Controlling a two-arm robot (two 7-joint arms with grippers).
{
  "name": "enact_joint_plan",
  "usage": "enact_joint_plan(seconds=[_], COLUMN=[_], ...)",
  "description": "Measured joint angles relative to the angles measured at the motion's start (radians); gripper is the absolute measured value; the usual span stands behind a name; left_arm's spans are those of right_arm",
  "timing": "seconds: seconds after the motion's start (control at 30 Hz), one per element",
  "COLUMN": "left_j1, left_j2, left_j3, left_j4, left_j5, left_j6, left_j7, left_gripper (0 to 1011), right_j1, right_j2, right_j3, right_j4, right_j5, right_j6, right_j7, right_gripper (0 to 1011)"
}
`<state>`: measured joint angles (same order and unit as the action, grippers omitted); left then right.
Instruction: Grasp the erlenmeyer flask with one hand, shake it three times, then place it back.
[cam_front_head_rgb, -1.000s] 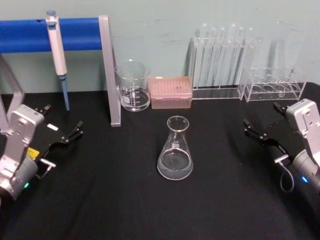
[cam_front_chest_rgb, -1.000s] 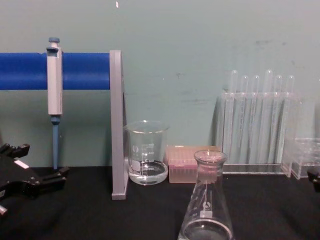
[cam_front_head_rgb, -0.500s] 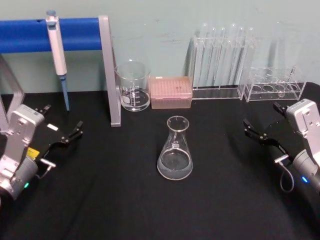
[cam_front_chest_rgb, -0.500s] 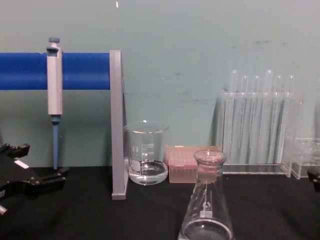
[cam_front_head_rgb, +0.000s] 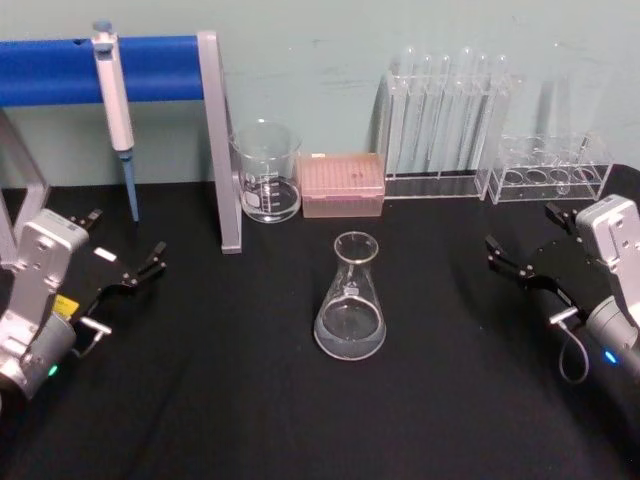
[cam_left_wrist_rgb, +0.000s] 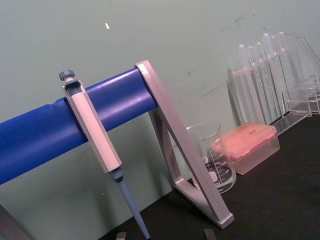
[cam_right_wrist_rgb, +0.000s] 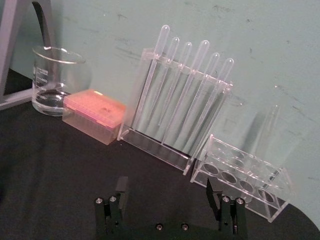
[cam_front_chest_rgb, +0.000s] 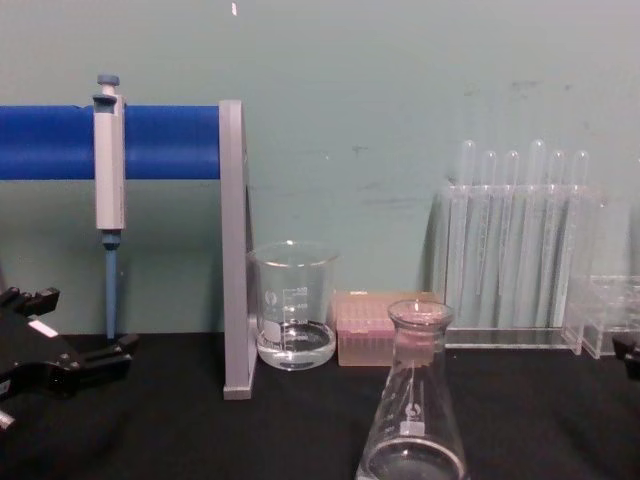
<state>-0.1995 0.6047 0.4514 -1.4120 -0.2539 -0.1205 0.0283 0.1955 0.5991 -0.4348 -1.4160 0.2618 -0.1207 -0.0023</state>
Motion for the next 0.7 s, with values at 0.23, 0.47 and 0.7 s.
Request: enact_joint_plan(seconds=[0.23,0.47,0.7], left_j1=[0.000,0.000,0.000], left_j2=[0.000,0.000,0.000], left_j3=[0.000,0.000,0.000], left_j4=[0.000,0.000,0.000], left_j5=[0.000,0.000,0.000], left_j6=[0.000,0.000,0.000], left_j7=[0.000,0.000,0.000], left_gripper=[1001,1001,1001], right_j1=[-0.014,-0.045,-0.077], right_j2=[-0.004,0.004,0.015], right_j3=[0.026,0.055,0.074], right_j4=[-0.021,-0.066,-0.108], right_j5=[0.038,0.105,0.158], right_j6=[0.015,0.050,0.074], right_j7=[0.050,0.128,0.207], right_gripper=[1000,1000,1000])
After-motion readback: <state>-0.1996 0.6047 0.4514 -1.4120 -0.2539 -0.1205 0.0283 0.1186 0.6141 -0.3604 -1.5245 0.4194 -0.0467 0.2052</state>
